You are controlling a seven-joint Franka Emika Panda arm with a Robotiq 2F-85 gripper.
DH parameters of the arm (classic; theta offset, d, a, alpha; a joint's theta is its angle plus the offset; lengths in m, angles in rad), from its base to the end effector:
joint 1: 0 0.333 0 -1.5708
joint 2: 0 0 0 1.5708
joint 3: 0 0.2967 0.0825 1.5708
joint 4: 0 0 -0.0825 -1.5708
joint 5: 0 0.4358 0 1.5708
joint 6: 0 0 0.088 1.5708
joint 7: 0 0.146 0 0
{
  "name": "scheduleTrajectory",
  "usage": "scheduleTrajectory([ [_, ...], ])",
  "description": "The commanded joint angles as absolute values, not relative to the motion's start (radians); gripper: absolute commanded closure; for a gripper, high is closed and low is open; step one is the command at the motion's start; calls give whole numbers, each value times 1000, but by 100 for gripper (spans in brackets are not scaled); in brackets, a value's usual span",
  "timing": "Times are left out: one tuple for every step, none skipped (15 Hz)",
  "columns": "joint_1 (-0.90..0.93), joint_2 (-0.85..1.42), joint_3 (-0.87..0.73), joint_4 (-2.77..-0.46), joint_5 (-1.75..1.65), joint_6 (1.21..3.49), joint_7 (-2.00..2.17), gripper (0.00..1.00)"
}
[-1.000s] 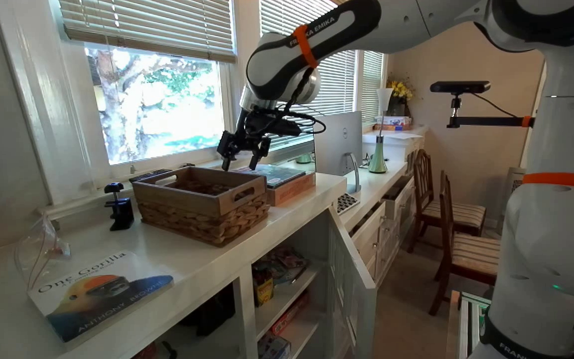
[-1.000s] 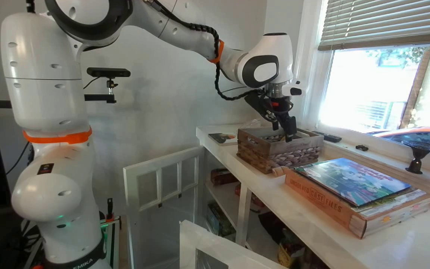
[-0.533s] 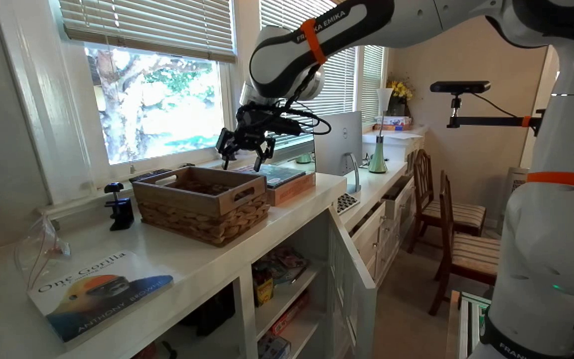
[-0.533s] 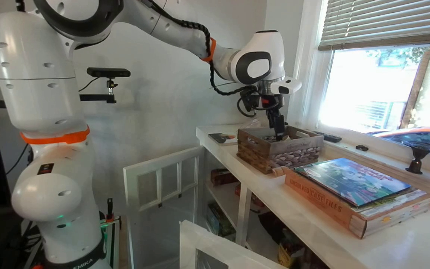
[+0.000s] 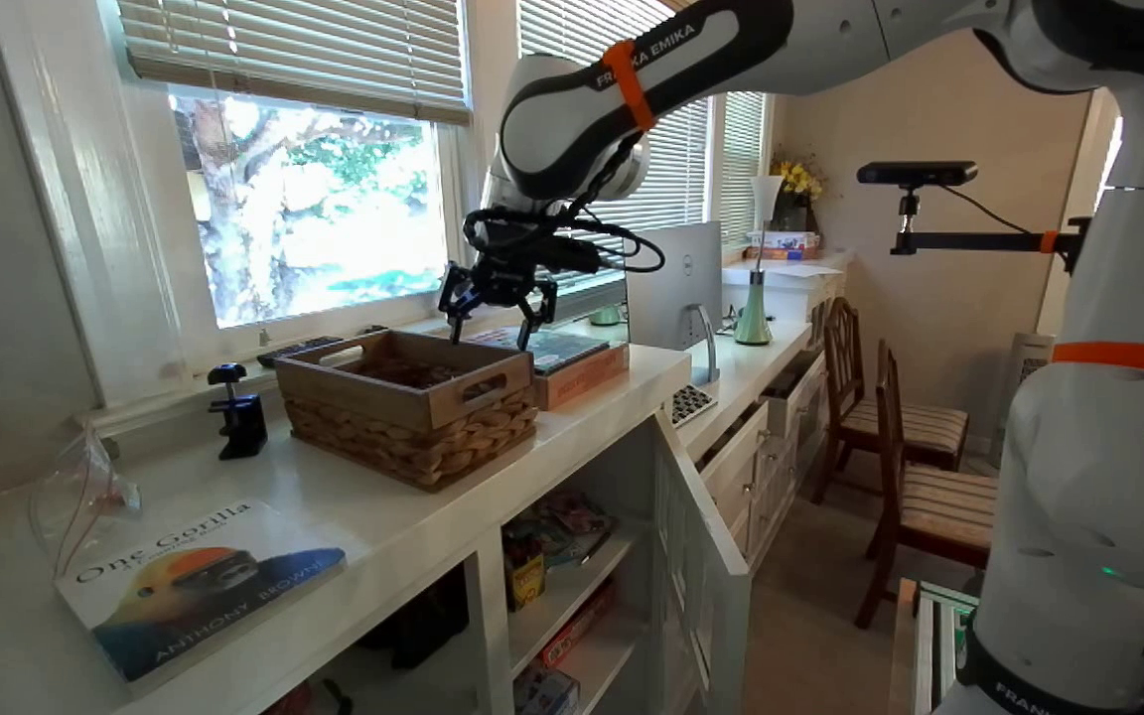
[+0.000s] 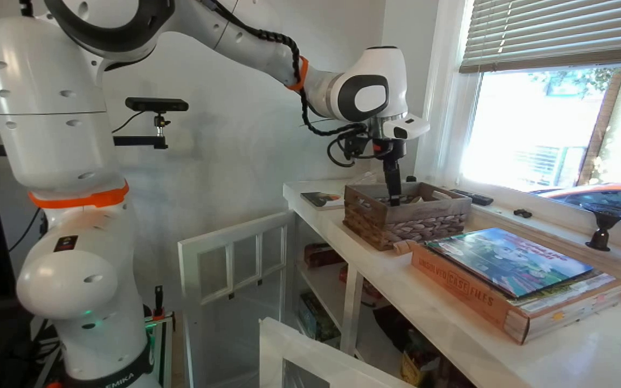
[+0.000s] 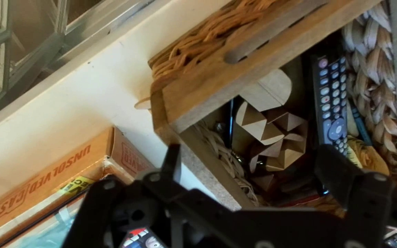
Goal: Put the basket on top of the box.
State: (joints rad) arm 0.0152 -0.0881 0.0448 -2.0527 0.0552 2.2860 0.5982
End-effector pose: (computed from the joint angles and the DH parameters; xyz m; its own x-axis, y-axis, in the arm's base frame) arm 0.6185 0.0404 0.4341 0.8058 -0.5441 0.2338 -0.5025 -0.8371 -0.2163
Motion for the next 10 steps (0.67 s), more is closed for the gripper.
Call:
scheduleTrajectory([
  [11, -127, 53, -2083, 35, 2241, 664, 0],
  [12, -133, 54, -2083, 35, 2230, 673, 0],
  [13, -140, 55, -2084, 39, 2214, 679, 0],
  [13, -145, 56, -2084, 42, 2191, 685, 0],
  [13, -150, 58, -2087, 44, 2170, 691, 0],
  [12, -156, 59, -2087, 43, 2148, 699, 0],
  [11, -160, 61, -2088, 40, 2128, 708, 0],
  [11, -163, 61, -2090, 41, 2111, 711, 0],
  [10, -165, 61, -2094, 43, 2104, 711, 0],
  [8, -164, 60, -2099, 31, 2103, 707, 0],
])
